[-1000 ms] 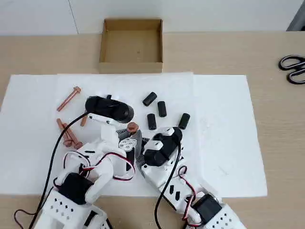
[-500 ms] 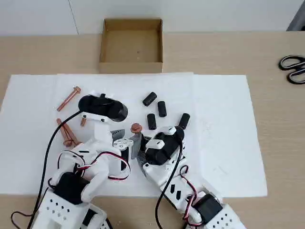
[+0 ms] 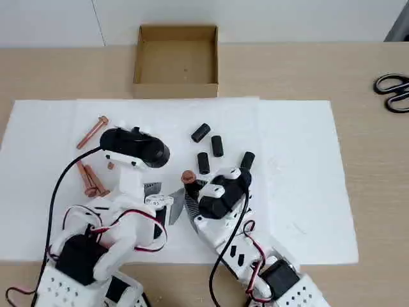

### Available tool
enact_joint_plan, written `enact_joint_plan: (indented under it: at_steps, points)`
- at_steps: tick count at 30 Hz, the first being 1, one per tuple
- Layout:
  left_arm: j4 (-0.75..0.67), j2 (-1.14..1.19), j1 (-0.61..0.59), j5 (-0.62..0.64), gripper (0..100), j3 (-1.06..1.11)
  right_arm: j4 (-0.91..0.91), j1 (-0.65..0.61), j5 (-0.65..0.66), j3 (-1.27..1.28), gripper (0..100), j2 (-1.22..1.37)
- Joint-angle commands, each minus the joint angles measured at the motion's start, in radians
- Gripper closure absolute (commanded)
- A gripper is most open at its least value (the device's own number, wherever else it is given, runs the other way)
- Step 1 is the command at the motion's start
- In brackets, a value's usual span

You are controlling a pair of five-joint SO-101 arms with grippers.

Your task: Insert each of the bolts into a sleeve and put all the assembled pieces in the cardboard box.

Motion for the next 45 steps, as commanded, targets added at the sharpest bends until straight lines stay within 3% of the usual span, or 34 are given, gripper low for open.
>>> enact_joint_plan:
  at_steps: [1,8,12,21,34,45]
  points:
    - [0.018,-0.012,-0.057,-0.103,84,-0.084,-0.025,0.025,-0.006,-0.018,99.5,-0.012]
    - [0.021,-0.011,-0.371,-0.439,84,-0.108,-0.004,0.186,-0.008,-0.015,99.5,-0.010]
    - [0.021,-0.011,-0.509,-0.459,84,-0.110,0.163,0.278,0.000,-0.074,99.5,-0.012]
    - [-0.025,-0.011,-0.517,-0.454,84,-0.038,0.222,0.372,0.170,-0.334,99.5,0.087]
    - [-0.043,-0.011,-0.517,-0.453,84,-0.019,-0.166,0.395,0.173,-0.944,99.5,1.024]
    - [0.015,-0.011,-0.517,-0.453,85,-0.019,-0.259,0.397,0.176,-1.765,99.5,1.867]
